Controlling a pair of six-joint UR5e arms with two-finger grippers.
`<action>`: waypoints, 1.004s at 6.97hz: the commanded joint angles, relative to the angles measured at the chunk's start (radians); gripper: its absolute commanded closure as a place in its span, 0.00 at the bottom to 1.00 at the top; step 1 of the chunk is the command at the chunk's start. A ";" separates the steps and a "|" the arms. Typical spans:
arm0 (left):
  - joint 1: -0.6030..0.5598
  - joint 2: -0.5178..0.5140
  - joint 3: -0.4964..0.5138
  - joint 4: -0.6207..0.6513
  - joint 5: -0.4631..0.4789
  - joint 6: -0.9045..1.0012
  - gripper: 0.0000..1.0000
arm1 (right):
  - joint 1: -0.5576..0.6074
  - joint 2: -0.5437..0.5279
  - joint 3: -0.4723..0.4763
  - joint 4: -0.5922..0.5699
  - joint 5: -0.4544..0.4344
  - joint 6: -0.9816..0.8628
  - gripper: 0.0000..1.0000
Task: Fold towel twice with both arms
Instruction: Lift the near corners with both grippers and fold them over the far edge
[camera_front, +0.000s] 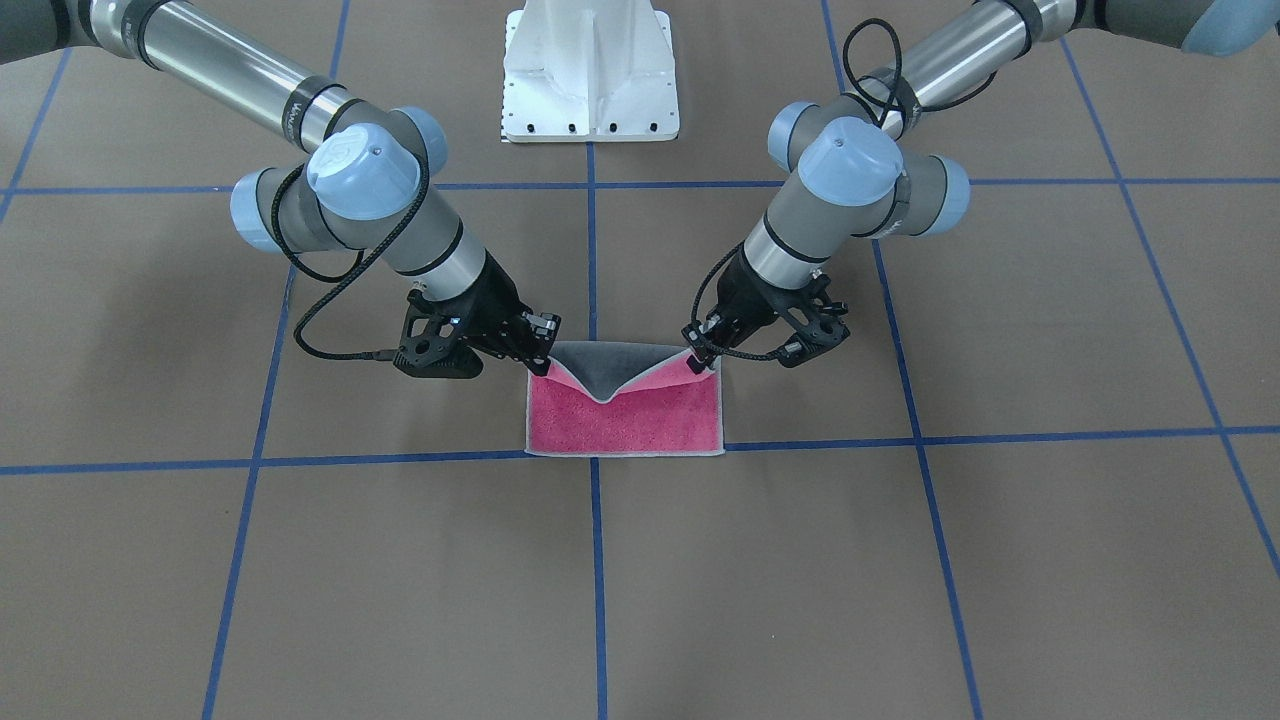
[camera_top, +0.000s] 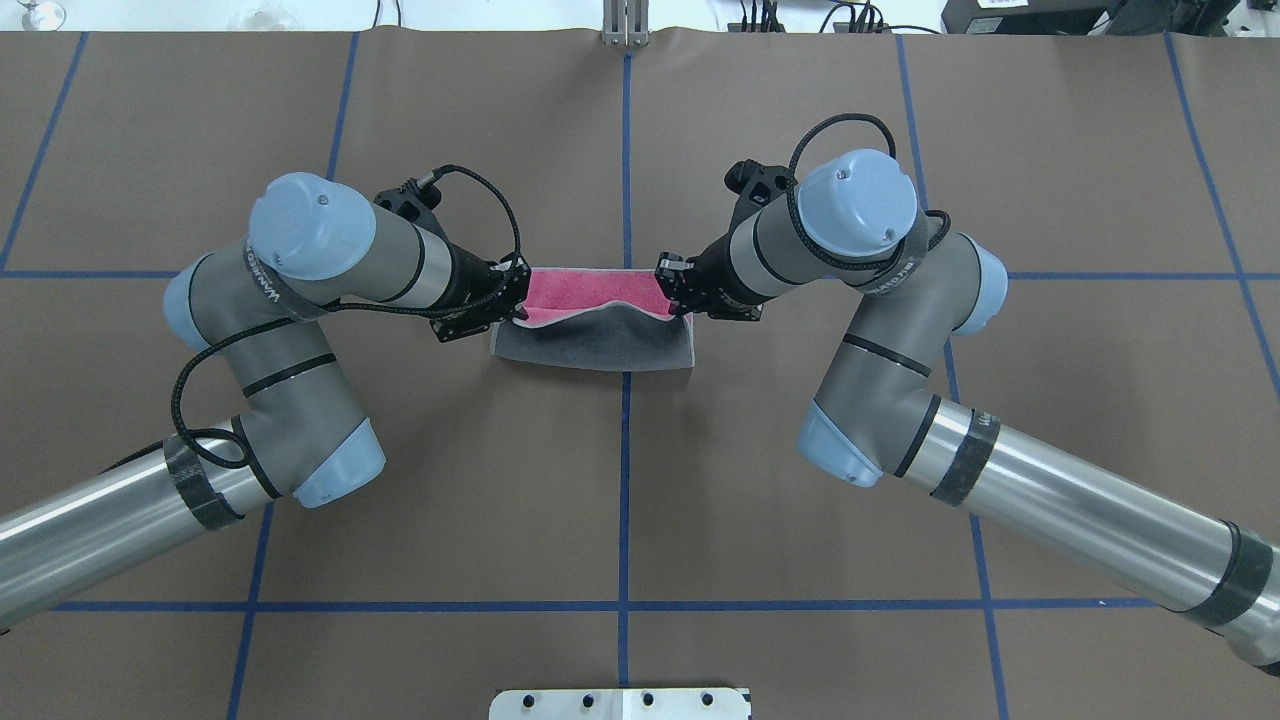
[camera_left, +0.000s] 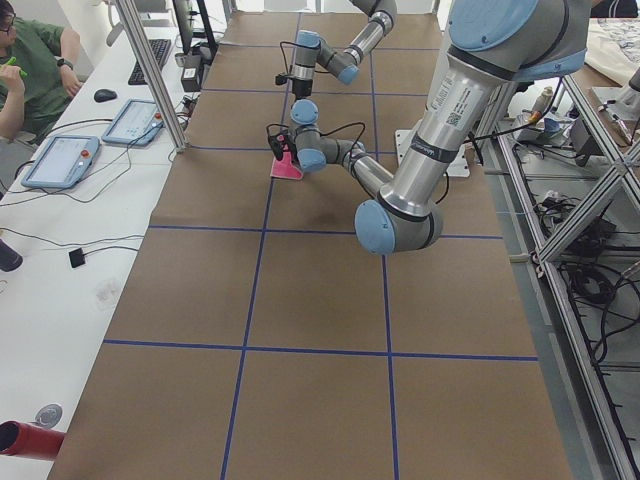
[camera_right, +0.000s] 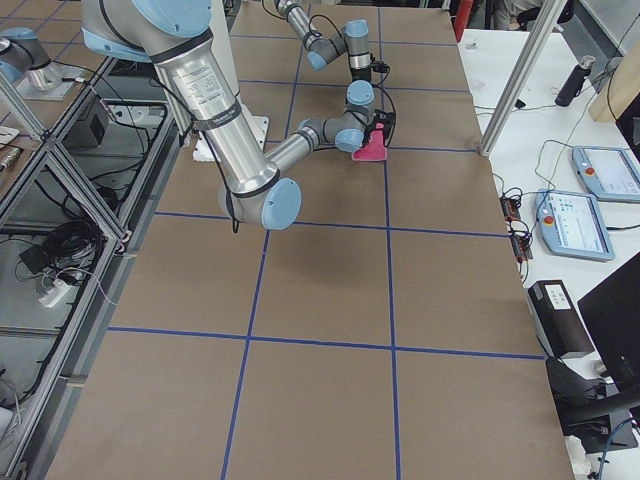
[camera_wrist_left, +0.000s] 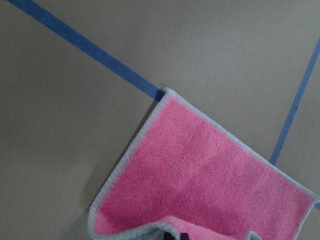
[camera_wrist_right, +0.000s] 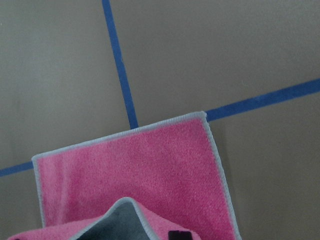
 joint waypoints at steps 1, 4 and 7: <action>-0.039 -0.002 0.026 0.000 0.000 0.033 1.00 | 0.039 0.046 -0.078 0.003 -0.004 -0.003 1.00; -0.041 -0.009 0.046 0.000 -0.001 0.034 1.00 | 0.047 0.115 -0.156 0.003 -0.019 -0.005 1.00; -0.039 -0.063 0.095 -0.002 -0.001 0.027 1.00 | 0.050 0.115 -0.147 0.003 -0.011 0.000 1.00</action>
